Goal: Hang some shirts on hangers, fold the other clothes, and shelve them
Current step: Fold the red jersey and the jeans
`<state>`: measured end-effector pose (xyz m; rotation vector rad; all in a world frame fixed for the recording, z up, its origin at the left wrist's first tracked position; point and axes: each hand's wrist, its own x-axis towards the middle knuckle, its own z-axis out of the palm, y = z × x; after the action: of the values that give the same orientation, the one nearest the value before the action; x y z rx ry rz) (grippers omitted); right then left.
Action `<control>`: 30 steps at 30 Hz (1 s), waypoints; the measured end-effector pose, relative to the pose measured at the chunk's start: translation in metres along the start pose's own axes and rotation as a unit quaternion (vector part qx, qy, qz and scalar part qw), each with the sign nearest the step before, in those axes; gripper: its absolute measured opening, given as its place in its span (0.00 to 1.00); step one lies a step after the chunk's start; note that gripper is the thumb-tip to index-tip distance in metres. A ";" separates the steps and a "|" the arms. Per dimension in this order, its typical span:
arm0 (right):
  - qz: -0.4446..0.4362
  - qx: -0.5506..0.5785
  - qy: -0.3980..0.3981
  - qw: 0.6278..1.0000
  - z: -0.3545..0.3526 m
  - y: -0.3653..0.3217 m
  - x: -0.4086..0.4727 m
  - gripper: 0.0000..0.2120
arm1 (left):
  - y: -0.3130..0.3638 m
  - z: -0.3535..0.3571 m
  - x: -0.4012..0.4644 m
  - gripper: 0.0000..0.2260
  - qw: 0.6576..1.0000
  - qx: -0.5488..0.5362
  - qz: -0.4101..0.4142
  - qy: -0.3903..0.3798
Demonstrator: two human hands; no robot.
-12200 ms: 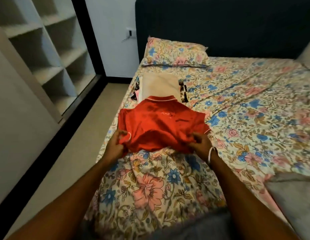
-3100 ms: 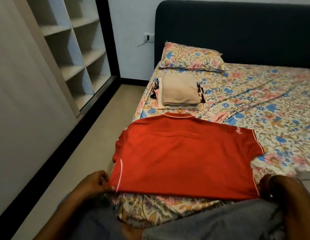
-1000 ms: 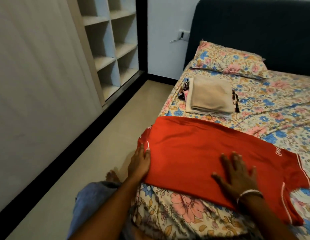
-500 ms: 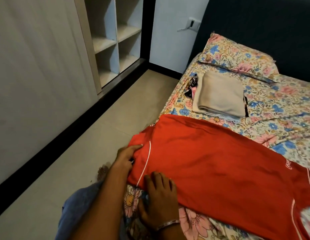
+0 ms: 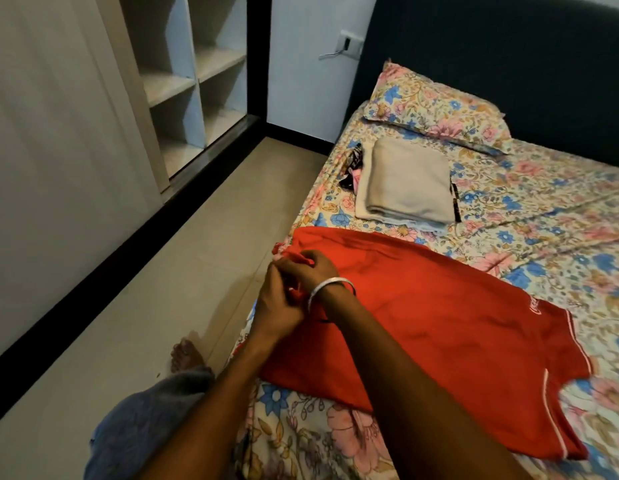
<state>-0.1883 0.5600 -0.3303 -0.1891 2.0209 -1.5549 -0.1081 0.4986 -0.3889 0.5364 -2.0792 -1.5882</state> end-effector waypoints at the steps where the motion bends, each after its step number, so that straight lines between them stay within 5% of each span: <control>1: 0.002 -0.016 -0.023 1.000 0.005 -0.003 0.004 0.12 | -0.001 -0.002 0.001 0.28 0.999 -0.048 -0.025 0.007; 6: 0.051 -0.051 -0.046 0.996 0.016 -0.003 0.025 0.18 | -0.001 0.000 0.011 0.23 0.972 -0.210 -0.093 0.053; 12: 0.026 0.094 -0.065 0.993 0.014 0.013 0.017 0.16 | 0.001 0.000 -0.005 0.32 0.994 0.022 0.012 0.108; 15: 0.032 0.086 -0.055 0.994 0.015 0.022 0.014 0.15 | 0.009 -0.006 -0.025 0.38 0.998 0.055 -0.035 0.028; 19: 0.054 0.072 0.015 0.996 0.010 0.024 0.017 0.15 | 0.001 -0.022 -0.061 0.45 0.949 0.277 -0.136 0.060; 21: 0.054 0.100 0.046 0.992 0.006 0.027 0.024 0.16 | -0.008 -0.030 -0.077 0.39 0.931 0.310 -0.189 0.025; 25: 0.075 0.148 0.070 0.984 -0.014 0.016 0.013 0.16 | 0.011 -0.041 -0.089 0.06 0.955 0.252 -0.146 0.053; 28: 0.129 0.275 0.070 0.950 -0.024 0.022 0.016 0.25 | 0.034 -0.035 -0.097 0.05 0.972 0.213 -0.086 0.056; 30: 0.142 0.304 0.059 0.940 -0.021 0.031 0.025 0.43 | 0.039 -0.029 -0.102 0.05 0.968 0.238 -0.057 0.056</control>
<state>-0.2131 0.5762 -0.3644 0.4263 1.4691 -1.9357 -0.0096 0.5434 -0.3573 0.9012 -2.3798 -1.0750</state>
